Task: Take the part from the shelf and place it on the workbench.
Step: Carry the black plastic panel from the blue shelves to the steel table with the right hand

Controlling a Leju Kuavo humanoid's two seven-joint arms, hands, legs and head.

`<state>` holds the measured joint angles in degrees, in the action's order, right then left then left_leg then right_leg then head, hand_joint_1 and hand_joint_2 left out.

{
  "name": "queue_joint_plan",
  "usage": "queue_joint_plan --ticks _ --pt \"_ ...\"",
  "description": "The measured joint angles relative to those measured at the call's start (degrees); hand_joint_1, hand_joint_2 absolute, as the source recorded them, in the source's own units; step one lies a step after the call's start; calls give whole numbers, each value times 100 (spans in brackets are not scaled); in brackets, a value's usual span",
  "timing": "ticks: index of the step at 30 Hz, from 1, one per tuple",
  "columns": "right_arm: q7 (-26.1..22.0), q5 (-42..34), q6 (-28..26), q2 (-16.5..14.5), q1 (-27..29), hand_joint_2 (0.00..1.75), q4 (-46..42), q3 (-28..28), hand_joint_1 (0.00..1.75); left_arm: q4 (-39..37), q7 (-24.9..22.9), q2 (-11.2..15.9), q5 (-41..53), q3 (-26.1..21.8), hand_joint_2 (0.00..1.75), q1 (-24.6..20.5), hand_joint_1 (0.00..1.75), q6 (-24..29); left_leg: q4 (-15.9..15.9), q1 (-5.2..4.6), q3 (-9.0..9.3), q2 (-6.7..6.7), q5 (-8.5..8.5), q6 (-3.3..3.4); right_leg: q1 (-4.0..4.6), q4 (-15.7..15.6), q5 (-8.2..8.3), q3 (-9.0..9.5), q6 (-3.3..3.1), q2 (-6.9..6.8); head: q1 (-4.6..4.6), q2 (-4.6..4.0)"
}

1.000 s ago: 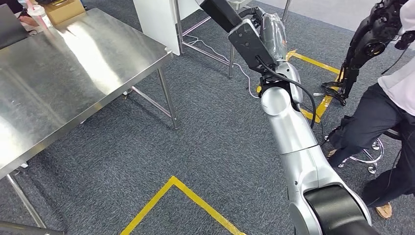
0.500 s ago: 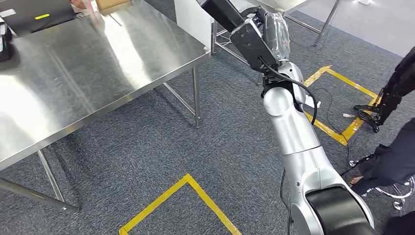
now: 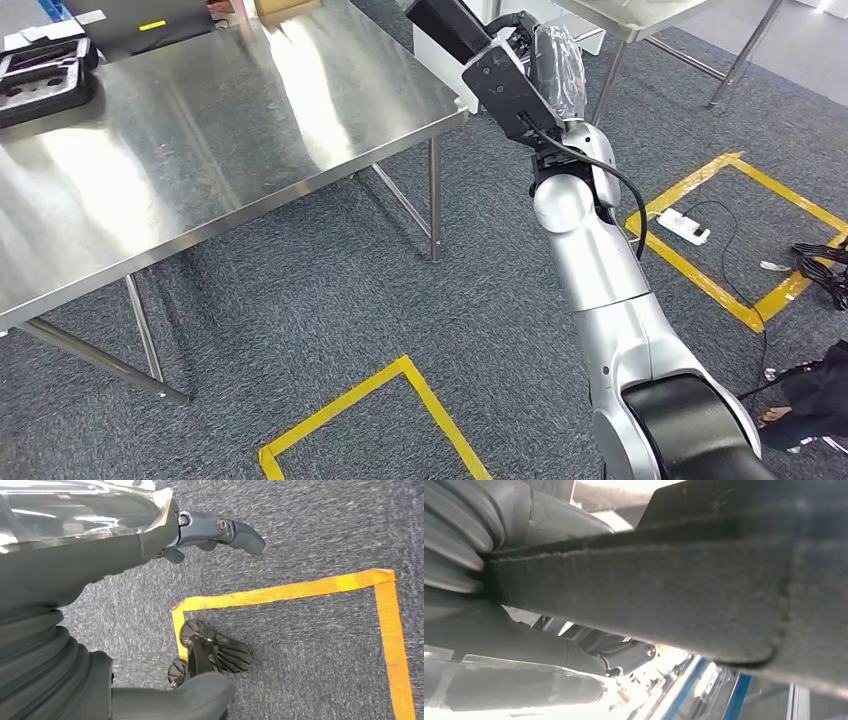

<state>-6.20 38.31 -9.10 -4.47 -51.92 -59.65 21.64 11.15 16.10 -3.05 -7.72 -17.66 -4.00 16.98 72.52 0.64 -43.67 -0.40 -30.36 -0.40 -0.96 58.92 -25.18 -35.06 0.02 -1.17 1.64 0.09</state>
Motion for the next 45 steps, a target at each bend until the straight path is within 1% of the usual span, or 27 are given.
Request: queue_joint_plan --ticks 1,2,3,5,6,7,9,10,11,12,13,14,15,16,17,18,20,21,22,23,24,26,31,34,38,42,45 --pt "-5 9 -2 0 2 175 19 0 175 0 1 -3 0 0 175 3 0 0 180 2 -106 17 -26 1 12 1 -8 3 -11 -61 0 0" --pt "-12 20 -4 -2 2 175 36 0 175 0 1 -7 0 0 175 6 0 0 138 1 -99 26 57 12 23 1 -16 9 -20 -121 1 0" --pt "-21 29 -7 -4 -2 175 51 0 175 0 1 -7 0 0 175 8 0 0 -119 -4 23 48 225 35 35 1 -23 19 -28 -179 1 0" --pt "-43 37 -10 -7 -33 175 67 0 175 1 3 -1 0 0 175 0 0 0 -907 -54 436 262 570 113 74 -1 -47 44 -27 -291 -1 0" --pt "-55 38 -11 -5 -59 175 75 1 175 2 5 1 0 0 175 -7 0 0 -1193 -88 585 356 656 149 92 -5 -60 53 -16 -338 -9 0" --pt "-68 37 -15 -5 -83 175 82 2 175 2 7 1 0 0 175 -12 0 0 -1350 -121 666 424 681 178 108 -11 -72 61 1 -383 -11 0" --pt "-104 26 -39 -9 -113 175 105 5 175 2 10 1 0 -3 175 -12 0 3 -1405 -144 683 346 670 222 118 -33 -89 91 42 -467 -19 0" --pt "-122 17 -58 -17 -115 175 113 7 175 2 12 -1 0 -4 175 -6 0 5 -1438 -130 711 305 684 251 117 -15 -110 92 66 -439 -19 0" --pt "-139 7 -83 -21 -117 175 120 7 175 2 15 -5 0 -5 175 -4 0 7 -1473 -113 741 266 702 283 111 67 -163 69 80 -347 -23 0" --pt "-154 -5 -106 -21 -118 175 125 6 175 2 19 -9 0 -6 175 -7 0 9 -1508 -92 770 232 721 313 105 265 -260 -14 83 -216 -32 0" --pt "-164 -18 -125 -13 -114 175 132 5 175 2 23 -14 0 -6 175 -15 0 8 -1525 -74 788 198 730 334 89 581 -397 -168 75 -70 -48 0" --pt "-173 -29 -139 -1 -104 175 141 4 175 2 25 -17 0 -7 175 -25 0 5 -1526 -68 789 158 731 347 74 977 -552 -360 64 20 -60 0" --pt "-178 -38 -145 14 -84 175 152 2 175 2 26 -19 0 -7 175 -32 0 3 -1524 -64 791 113 728 352 61 1354 -677 -561 70 63 -78 0" --pt "-180 -42 -145 27 -60 175 164 0 175 2 27 -24 0 -7 175 -33 0 1 -1522 -61 792 65 725 354 46 1594 -734 -708 97 80 -86 0" --pt "-179 -43 -145 38 -39 175 174 -2 175 2 27 -28 0 -7 175 -31 0 0 -1518 -58 794 19 722 351 32 1615 -696 -750 145 86 -91 0" --pt "-178 -44 -145 46 -27 175 179 -4 175 2 27 -33 0 -7 175 -29 0 1 -1509 -52 797 -24 716 342 17 1407 -572 -680 205 87 -95 0" --pt "-177 -44 -145 58 -32 175 182 -7 175 2 45 -37 2 -7 175 -29 0 10 -1459 -50 792 -87 681 292 -16 593 -213 -325 312 92 -107 0" --pt "-179 -44 -145 57 -36 175 183 -5 175 2 65 -35 13 -7 175 -29 0 24 -1428 -55 784 -109 657 258 -26 268 -83 -171 316 99 -113 0" --pt "-181 -44 -144 55 -36 175 184 -4 175 2 90 -32 38 -6 175 -28 0 46 -1401 -64 774 -123 634 232 -32 64 -4 -70 299 105 -114 0" --pt "-182 -43 -144 56 -34 175 184 -3 175 2 112 -29 76 -4 175 -25 0 72 -1385 -74 765 -132 626 236 -26 6 18 -35 263 110 -117 0" --pt "-180 -41 -143 55 -32 175 185 -3 175 1 128 -30 120 -2 175 -20 0 93 -1382 -73 763 -136 625 255 -24 -7 31 -26 235 113 -113 0" --pt "-175 -34 -143 60 -33 175 186 -5 175 0 146 -31 182 3 175 -11 0 115 -1395 -70 772 -126 632 303 -13 -7 37 -25 222 124 -109 0" --pt "-176 -30 -143 63 -34 175 188 -5 175 2 179 -30 228 14 175 -21 0 117 -1445 -65 810 -87 629 300 4 -7 31 -25 196 159 -107 0" --pt "-175 -30 -143 67 -34 175 188 -5 175 2 180 -31 229 19 175 -21 0 116 -1450 -59 812 -80 627 275 20 -6 27 -25 161 161 -108 0" --pt "-176 -30 -143 67 -34 175 188 -6 175 2 180 -33 231 20 175 -21 0 110 -1454 -51 813 -79 628 181 25 -4 25 -26 158 160 -109 0" --pt "-176 -28 -143 70 -34 175 188 -6 175 2 184 -34 252 35 175 -21 0 68 -1453 -61 812 -79 625 157 21 -5 25 -25 158 159 -111 0" --pt "-176 -22 -143 79 -35 175 188 -7 175 2 188 -33 301 53 175 -24 0 23 -1438 -76 805 -80 620 164 1 -16 27 -19 161 158 -111 0"
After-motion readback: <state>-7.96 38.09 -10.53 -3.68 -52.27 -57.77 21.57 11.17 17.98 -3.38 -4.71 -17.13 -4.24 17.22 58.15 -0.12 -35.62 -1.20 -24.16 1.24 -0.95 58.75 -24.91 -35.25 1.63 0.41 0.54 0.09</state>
